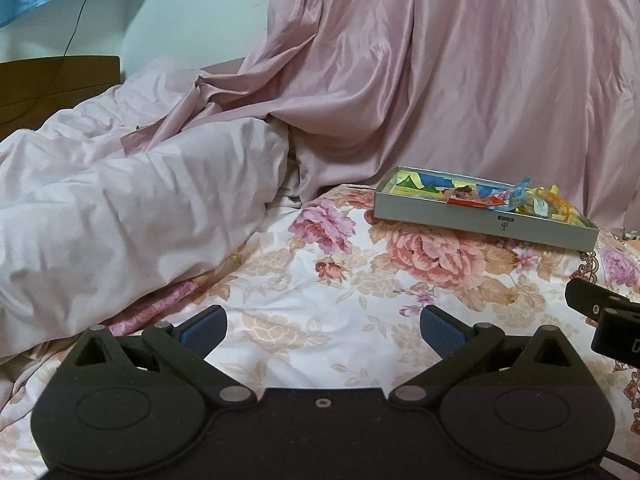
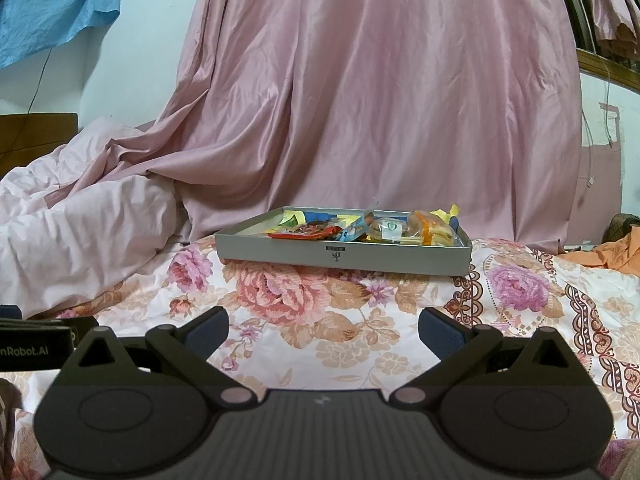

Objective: Organize snacks

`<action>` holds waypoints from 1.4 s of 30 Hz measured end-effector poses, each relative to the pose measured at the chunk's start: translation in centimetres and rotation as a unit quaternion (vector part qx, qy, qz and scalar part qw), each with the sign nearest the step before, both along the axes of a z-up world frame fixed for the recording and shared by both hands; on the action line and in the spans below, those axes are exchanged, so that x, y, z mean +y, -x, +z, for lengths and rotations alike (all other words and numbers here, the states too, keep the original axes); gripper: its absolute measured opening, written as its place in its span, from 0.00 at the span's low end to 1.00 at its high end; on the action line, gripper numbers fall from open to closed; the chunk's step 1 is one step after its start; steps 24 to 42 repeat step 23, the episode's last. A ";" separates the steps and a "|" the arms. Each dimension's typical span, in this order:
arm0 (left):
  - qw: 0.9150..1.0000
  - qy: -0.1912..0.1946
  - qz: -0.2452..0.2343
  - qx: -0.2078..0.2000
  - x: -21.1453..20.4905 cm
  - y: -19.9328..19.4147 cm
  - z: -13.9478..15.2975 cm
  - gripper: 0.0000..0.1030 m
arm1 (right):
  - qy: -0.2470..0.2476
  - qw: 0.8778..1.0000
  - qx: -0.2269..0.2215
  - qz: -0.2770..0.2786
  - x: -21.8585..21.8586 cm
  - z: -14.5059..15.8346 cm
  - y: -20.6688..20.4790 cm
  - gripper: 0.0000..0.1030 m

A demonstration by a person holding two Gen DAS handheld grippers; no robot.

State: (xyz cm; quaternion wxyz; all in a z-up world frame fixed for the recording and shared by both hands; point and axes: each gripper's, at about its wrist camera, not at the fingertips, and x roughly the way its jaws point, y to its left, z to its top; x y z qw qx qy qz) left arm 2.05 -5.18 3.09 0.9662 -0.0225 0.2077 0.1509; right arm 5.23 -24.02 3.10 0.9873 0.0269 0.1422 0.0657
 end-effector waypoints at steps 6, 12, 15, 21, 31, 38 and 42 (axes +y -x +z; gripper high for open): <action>1.000 0.001 0.000 0.000 0.0 0.0 0.0 0.99 | 0.001 1.000 0.000 0.001 0.1 -0.1 0.0 1.00; 1.000 0.000 0.000 0.001 0.0 0.0 0.0 0.99 | 0.002 1.000 0.002 0.003 0.2 -0.1 0.0 1.00; 1.000 0.000 0.000 0.000 0.0 0.0 0.0 0.99 | 0.002 1.000 0.002 0.003 0.2 -0.1 0.0 1.00; 1.000 0.000 0.001 0.001 0.0 0.0 -0.1 0.99 | 0.002 1.000 0.003 0.003 0.2 -0.1 0.0 1.00; 1.000 0.000 0.000 0.002 0.0 0.1 -0.1 0.99 | 0.002 1.000 0.003 0.003 0.3 -0.1 0.0 1.00; 1.000 0.000 0.000 0.002 0.0 0.1 -0.1 0.99 | 0.002 1.000 0.003 0.003 0.3 -0.1 0.0 1.00; 1.000 0.000 0.000 0.002 0.0 0.1 -0.1 0.99 | 0.002 1.000 0.003 0.003 0.3 -0.1 0.0 1.00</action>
